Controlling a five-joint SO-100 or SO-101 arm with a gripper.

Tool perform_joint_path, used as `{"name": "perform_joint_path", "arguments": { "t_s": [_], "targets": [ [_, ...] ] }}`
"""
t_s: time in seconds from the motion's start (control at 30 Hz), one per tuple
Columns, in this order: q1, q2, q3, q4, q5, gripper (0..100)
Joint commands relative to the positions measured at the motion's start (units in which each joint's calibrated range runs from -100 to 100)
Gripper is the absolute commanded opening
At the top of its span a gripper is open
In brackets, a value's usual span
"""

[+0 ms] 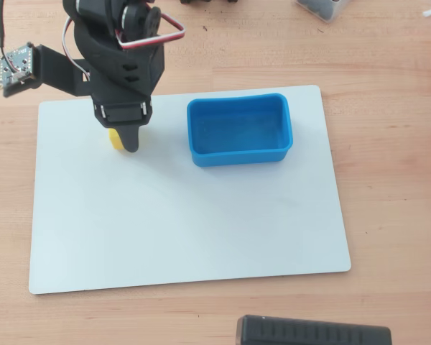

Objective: Pick up yellow cube and drop it in the blue rectangular bin

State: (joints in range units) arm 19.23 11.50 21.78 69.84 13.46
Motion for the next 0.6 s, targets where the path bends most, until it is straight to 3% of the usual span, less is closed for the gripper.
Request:
{"name": "perform_joint_path", "arguments": {
  "t_s": [0.0, 0.3, 0.57],
  "targets": [
    [-2.33, -10.62, -11.14, 5.47, -2.44, 7],
    [-10.14, -17.86, -20.59, 18.18, -6.79, 7],
    [-22.23, -19.63, -16.87, 18.43, -8.25, 7]
  ]
}}
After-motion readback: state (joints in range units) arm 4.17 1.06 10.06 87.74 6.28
